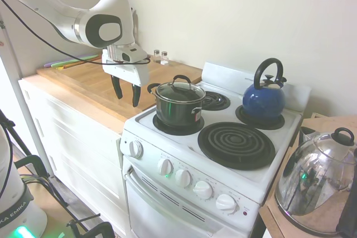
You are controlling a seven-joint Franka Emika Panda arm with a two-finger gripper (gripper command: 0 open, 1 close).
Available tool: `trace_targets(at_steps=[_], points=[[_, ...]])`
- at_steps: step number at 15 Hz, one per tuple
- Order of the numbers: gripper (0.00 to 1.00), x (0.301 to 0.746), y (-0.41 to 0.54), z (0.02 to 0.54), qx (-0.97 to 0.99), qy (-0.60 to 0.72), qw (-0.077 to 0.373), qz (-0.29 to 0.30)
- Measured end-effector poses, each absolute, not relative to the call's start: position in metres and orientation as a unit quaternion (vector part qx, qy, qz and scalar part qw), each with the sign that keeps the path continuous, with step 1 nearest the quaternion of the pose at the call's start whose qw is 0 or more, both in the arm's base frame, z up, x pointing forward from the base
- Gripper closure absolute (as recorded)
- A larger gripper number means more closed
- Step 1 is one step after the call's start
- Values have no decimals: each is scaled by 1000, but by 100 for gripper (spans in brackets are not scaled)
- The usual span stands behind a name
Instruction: Uncover the lid of the pot
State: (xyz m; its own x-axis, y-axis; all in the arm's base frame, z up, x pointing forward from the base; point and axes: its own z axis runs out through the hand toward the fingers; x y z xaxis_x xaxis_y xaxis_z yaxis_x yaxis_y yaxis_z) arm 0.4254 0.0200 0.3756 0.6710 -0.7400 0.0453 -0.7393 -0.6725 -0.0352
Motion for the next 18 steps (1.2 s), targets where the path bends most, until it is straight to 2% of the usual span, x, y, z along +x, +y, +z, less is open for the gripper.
trace_targets(at_steps=[6, 11, 16, 18], points=[[0, 420, 21, 382, -915, 403, 11, -34], [0, 385, -16, 448, -882, 462, 49, -73], [0, 416, -37, 509, -824, 556, 66, -81], [0, 439, -49, 521, -796, 598, 54, -74]])
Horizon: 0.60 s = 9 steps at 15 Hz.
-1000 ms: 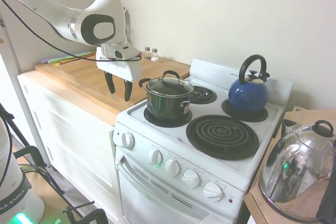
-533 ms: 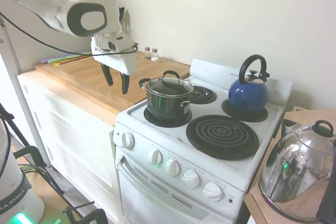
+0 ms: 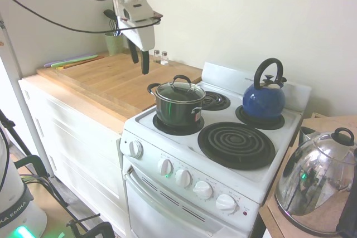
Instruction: Uncover the lid of the pot
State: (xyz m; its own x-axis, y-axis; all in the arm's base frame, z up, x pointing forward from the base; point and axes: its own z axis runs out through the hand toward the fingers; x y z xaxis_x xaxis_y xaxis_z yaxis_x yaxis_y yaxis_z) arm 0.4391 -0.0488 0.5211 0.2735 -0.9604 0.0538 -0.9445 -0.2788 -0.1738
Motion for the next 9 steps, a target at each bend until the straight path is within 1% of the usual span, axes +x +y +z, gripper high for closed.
trace_targets(at_steps=[4, 7, 8, 9], points=[[0, 482, -75, 511, -747, 662, 24, -62], [0, 500, -94, 498, -708, 704, 7, -59], [100, 503, -102, 492, -701, 711, 5, -55], [100, 505, -109, 488, -695, 717, 5, -53]])
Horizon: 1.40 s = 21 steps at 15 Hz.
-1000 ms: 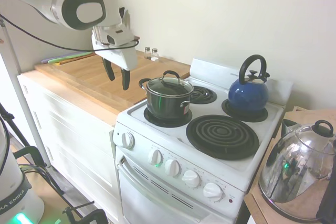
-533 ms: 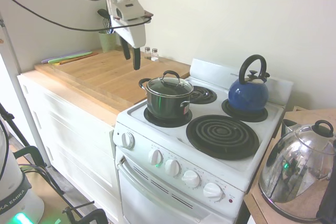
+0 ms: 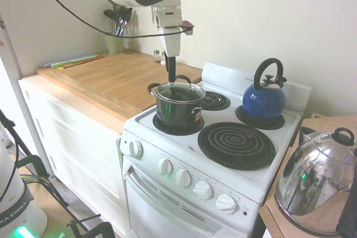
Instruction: Uncover the lid of the pot
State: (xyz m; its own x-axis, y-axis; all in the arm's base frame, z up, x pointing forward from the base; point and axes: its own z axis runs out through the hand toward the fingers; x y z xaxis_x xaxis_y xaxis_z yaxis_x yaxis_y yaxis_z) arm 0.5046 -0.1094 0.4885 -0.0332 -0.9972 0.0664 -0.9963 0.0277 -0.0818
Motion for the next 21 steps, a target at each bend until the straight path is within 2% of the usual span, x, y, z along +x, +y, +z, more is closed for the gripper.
trace_targets(at_steps=[7, 21], points=[[100, 505, -128, 486, -678, 733, 21, -54], [100, 514, -130, 481, -682, 730, 24, -50]])
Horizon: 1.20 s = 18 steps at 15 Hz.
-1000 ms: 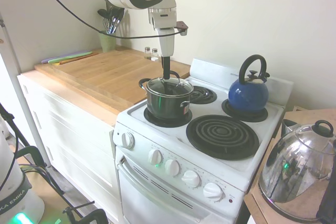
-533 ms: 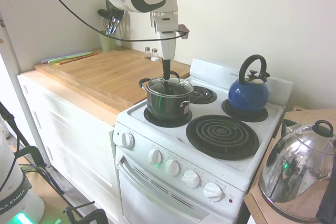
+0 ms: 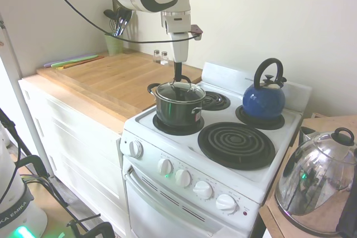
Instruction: Uncover the lid of the pot
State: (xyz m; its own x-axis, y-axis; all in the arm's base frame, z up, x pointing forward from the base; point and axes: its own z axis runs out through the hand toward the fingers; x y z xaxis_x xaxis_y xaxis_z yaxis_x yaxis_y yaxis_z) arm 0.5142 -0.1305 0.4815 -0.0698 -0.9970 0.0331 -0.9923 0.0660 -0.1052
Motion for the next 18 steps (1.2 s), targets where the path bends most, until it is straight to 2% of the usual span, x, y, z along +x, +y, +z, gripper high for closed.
trace_targets(at_steps=[10, 14, 18], points=[[100, 516, -143, 482, -692, 719, 40, -56], [100, 490, -142, 483, -694, 713, 62, -79], [100, 463, -130, 508, -697, 706, 74, -99]])
